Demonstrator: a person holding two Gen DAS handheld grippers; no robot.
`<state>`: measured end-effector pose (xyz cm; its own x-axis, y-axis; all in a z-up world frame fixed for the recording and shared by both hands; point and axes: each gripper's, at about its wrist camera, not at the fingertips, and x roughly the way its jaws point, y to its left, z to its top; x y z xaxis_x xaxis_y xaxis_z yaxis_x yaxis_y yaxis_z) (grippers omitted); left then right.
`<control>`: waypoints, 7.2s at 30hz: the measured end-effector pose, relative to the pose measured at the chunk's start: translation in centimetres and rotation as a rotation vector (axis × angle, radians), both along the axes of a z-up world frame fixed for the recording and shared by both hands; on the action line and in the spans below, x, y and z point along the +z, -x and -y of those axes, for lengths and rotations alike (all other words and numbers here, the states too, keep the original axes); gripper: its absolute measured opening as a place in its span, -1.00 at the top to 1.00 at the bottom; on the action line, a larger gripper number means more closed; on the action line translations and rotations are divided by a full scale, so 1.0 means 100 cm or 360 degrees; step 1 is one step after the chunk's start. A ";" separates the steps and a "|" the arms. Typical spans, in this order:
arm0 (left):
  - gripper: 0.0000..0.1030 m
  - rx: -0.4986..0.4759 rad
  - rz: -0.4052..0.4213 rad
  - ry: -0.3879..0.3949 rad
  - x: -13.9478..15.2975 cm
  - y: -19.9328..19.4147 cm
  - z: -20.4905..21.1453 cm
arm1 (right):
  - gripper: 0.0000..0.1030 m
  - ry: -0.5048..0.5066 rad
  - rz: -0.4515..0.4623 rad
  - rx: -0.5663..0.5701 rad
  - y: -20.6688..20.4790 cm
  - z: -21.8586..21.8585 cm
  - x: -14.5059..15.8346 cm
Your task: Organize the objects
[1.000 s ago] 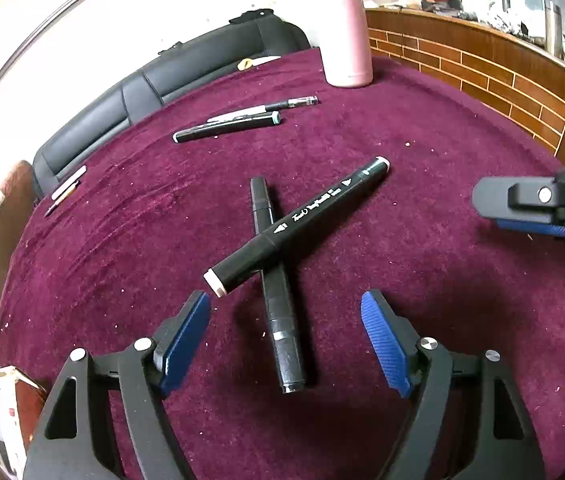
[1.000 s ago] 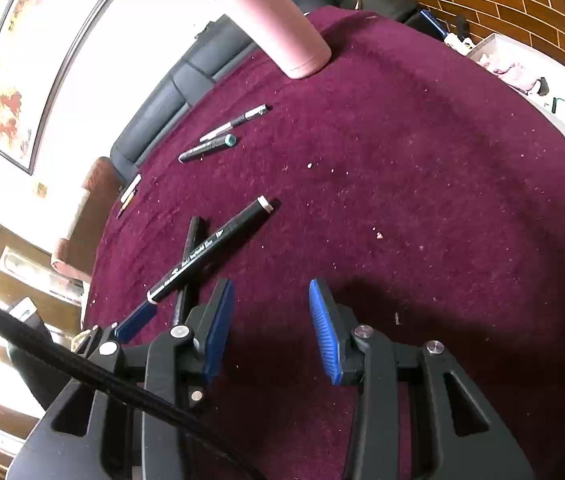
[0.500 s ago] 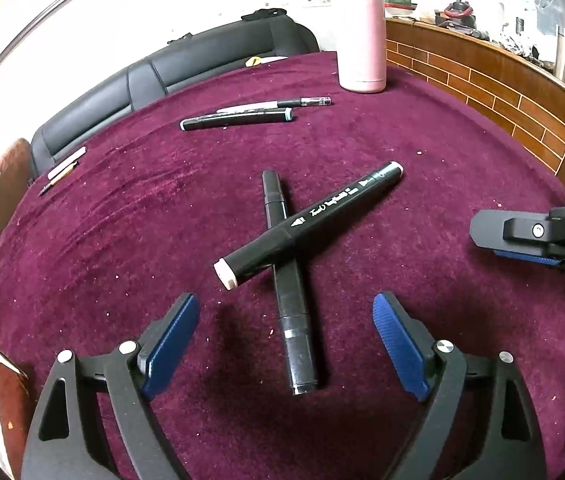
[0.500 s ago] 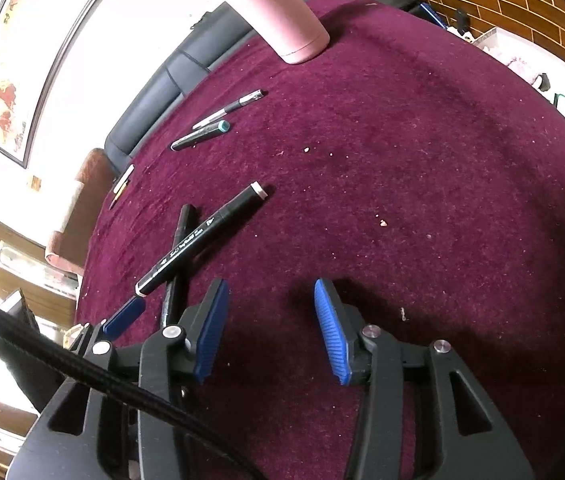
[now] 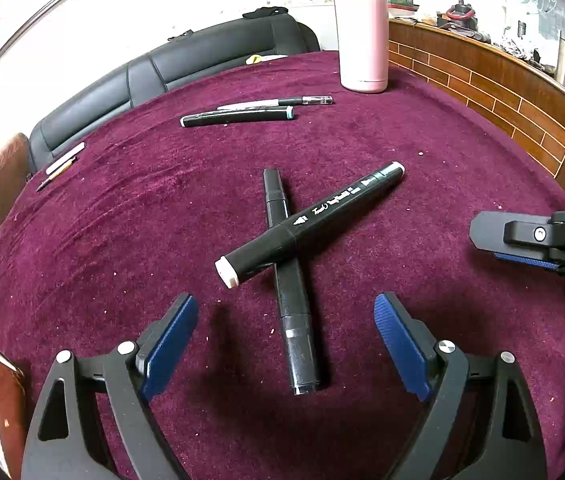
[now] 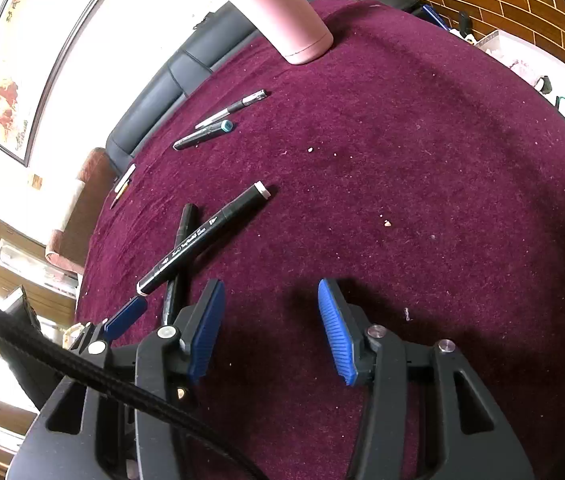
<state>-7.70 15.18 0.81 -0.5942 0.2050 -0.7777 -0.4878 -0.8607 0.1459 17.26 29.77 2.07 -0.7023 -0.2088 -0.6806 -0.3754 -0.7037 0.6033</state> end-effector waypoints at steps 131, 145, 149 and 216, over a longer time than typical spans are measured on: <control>0.78 -0.0319 0.0343 -0.0075 0.016 -0.003 0.010 | -0.23 0.0136 -0.0092 -0.0016 0.010 -0.015 -0.008; 0.78 0.0004 0.0383 -0.0308 0.021 -0.091 0.146 | -0.24 -0.0576 0.0152 0.0429 0.021 0.123 0.008; 0.75 0.0010 0.0332 -0.0316 0.019 -0.095 0.144 | -0.24 -0.0856 0.0244 0.0421 0.023 0.152 0.005; 0.78 -0.0004 0.0241 -0.0251 0.016 -0.123 0.145 | 0.71 -0.0933 0.0417 0.0484 0.022 0.179 0.011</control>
<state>4.64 0.68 2.37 -0.4724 0.3327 -0.8162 -0.4961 -0.8658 -0.0658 15.04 11.91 3.16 -0.4690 0.0827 -0.8793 -0.1918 -0.9814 0.0100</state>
